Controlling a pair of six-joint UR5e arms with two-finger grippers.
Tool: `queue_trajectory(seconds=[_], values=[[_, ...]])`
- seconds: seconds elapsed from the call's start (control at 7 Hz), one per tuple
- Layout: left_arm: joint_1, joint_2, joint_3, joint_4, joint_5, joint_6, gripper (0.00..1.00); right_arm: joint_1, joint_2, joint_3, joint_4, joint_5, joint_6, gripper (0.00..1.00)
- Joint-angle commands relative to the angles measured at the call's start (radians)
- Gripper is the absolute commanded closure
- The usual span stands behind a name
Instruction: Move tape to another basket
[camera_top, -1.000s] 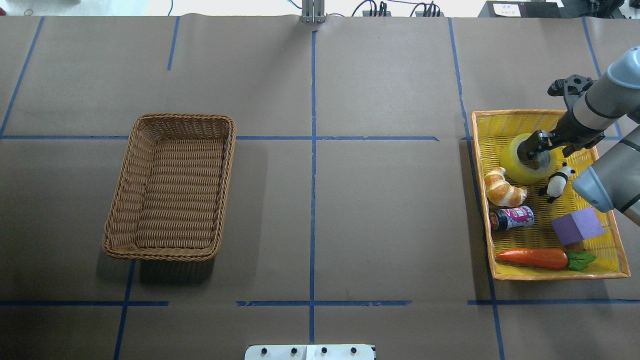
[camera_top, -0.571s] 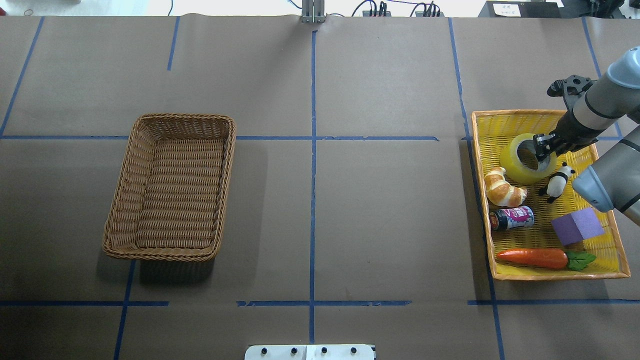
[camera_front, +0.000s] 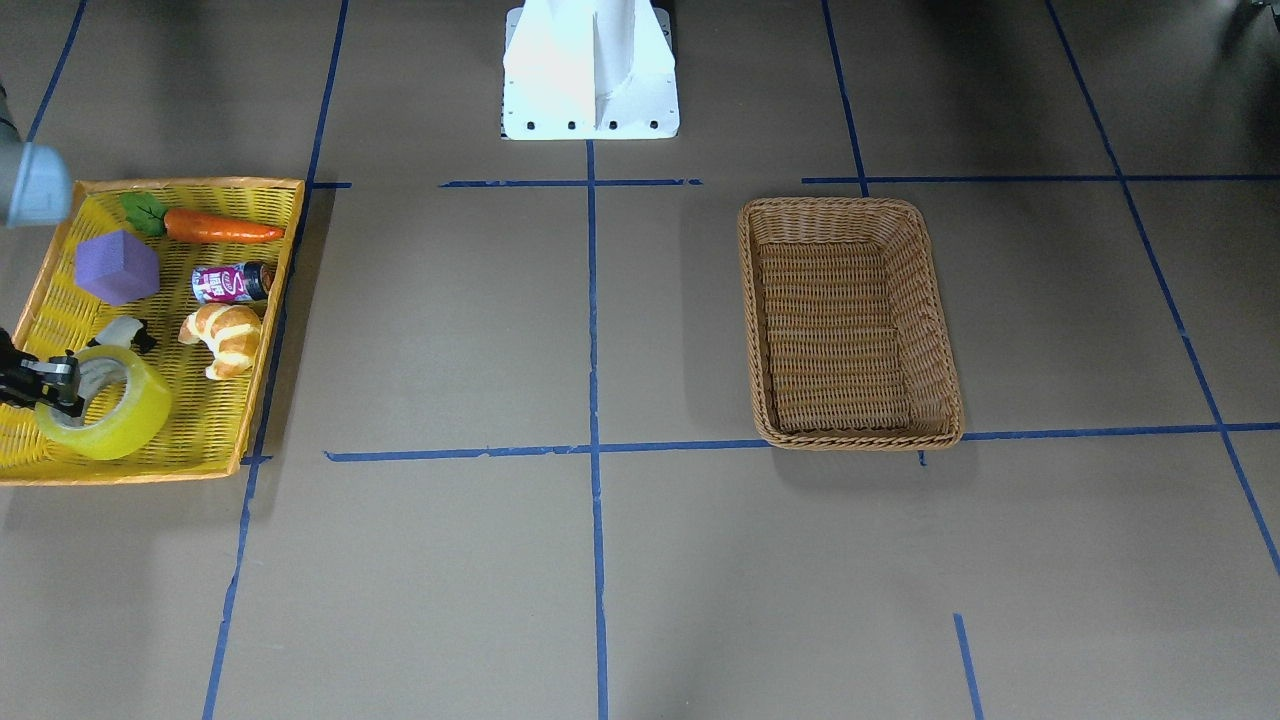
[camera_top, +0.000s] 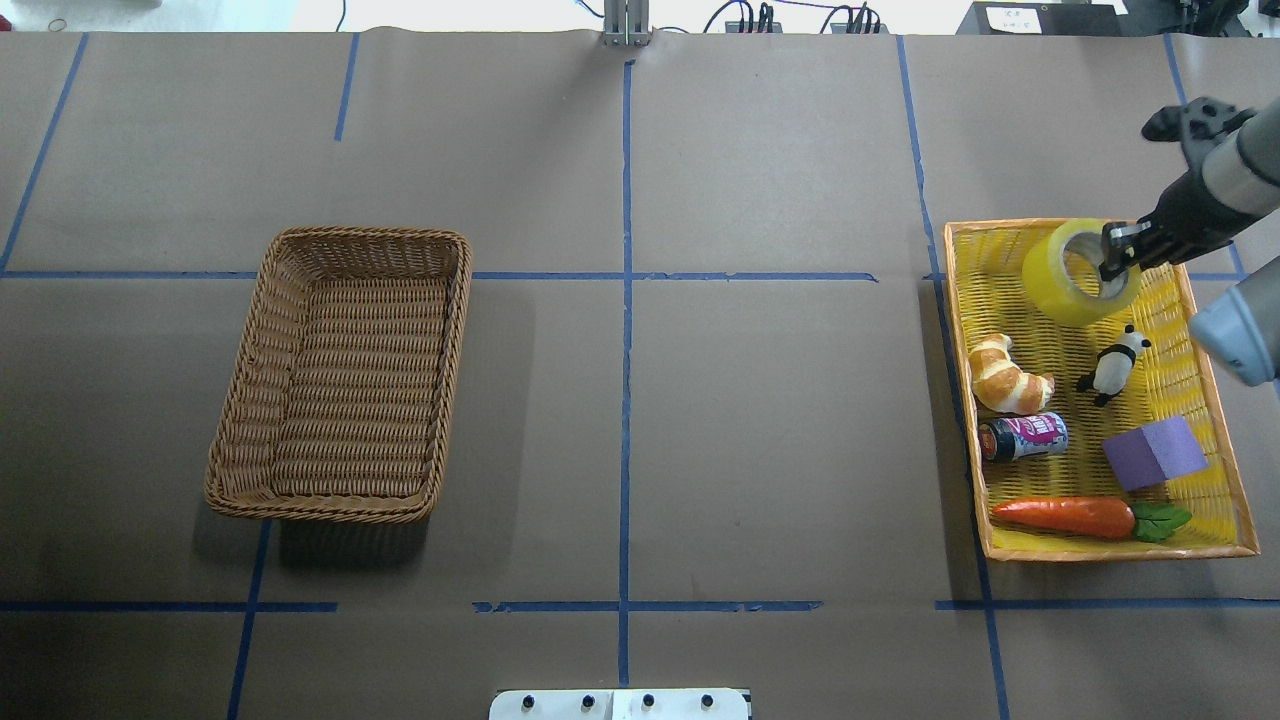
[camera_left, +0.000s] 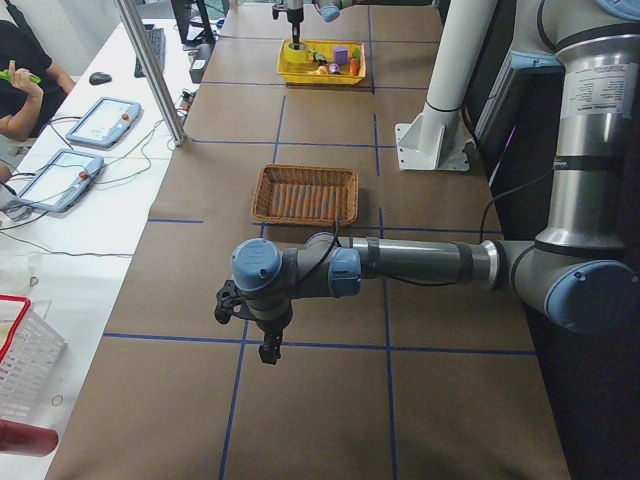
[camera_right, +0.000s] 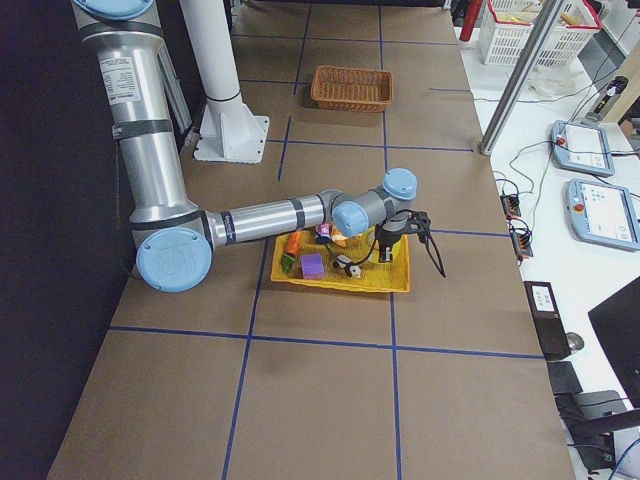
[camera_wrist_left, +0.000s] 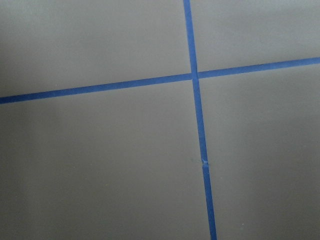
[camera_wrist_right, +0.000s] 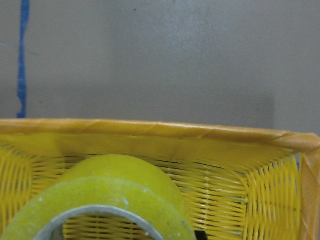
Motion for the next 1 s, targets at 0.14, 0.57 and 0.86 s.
queue_trajectory(seconds=[0.14, 0.57, 0.86], values=[[0.001, 0.002, -0.009, 0.000, 0.000, 0.002, 0.00, 0.065, 0.007, 0.114, 0.002, 0.132, 0.011, 1.00], [0.019, -0.007, -0.012, -0.139, 0.002, -0.012, 0.00, -0.005, 0.131, 0.141, 0.003, 0.169, 0.174, 0.99], [0.147, -0.016, -0.024, -0.298, 0.002, -0.282, 0.00, -0.115, 0.217, 0.180, 0.006, 0.152, 0.417, 0.99]])
